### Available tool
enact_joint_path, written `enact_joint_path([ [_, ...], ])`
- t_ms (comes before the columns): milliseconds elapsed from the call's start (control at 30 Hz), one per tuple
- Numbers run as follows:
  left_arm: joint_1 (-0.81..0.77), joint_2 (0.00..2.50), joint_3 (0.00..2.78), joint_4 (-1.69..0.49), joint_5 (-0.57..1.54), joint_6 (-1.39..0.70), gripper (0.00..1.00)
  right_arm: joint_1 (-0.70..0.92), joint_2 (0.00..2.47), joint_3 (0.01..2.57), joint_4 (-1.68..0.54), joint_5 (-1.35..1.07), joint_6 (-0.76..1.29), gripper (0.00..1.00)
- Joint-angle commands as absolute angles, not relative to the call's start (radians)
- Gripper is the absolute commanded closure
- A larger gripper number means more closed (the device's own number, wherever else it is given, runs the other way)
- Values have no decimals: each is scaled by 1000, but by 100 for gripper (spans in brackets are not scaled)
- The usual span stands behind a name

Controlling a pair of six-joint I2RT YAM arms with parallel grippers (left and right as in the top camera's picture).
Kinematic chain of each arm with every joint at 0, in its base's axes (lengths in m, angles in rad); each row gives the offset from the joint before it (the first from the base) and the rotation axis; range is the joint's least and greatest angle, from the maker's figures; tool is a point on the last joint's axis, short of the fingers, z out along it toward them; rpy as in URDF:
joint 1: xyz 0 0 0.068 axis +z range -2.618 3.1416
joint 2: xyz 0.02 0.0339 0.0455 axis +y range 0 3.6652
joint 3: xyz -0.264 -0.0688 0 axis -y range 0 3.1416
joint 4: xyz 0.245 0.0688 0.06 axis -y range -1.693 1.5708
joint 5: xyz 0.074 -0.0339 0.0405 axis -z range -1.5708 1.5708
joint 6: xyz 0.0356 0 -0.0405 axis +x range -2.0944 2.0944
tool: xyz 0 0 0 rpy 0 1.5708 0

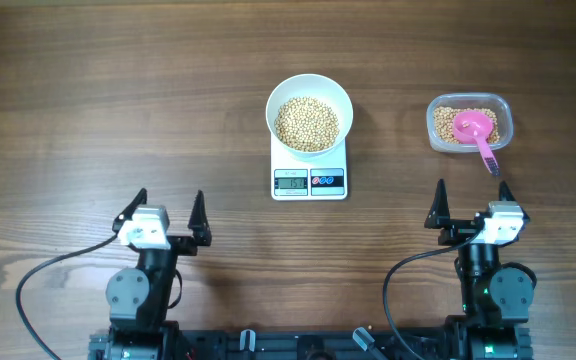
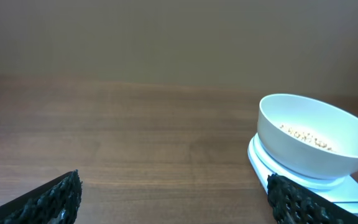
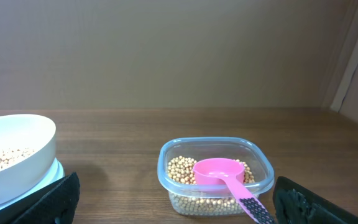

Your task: Scoop item into bowl and weigh 150g on scale

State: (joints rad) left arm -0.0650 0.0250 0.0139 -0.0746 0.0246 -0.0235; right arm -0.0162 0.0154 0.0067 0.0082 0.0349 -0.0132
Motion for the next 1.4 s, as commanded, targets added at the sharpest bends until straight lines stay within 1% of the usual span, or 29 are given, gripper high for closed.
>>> enact_joint_path([
  [0, -57, 2, 6, -75, 26, -4, 0, -10, 4, 5, 12, 52, -25, 0],
  [367, -59, 2, 6, -47, 30, -7, 0, -10, 4, 5, 12, 52, -25, 0],
  [500, -59, 2, 6, -76, 59, -12, 0, -10, 4, 5, 12, 52, -25, 0],
  [700, -58, 3, 6, -76, 36, -14, 0, -10, 4, 5, 12, 52, -26, 0],
  [900, -6, 2, 6, -78, 30, -15, 0, -10, 4, 5, 12, 52, -26, 0],
  [1367, -2, 3, 6, -78, 33, 23, 0, -10, 4, 5, 12, 52, -25, 0],
])
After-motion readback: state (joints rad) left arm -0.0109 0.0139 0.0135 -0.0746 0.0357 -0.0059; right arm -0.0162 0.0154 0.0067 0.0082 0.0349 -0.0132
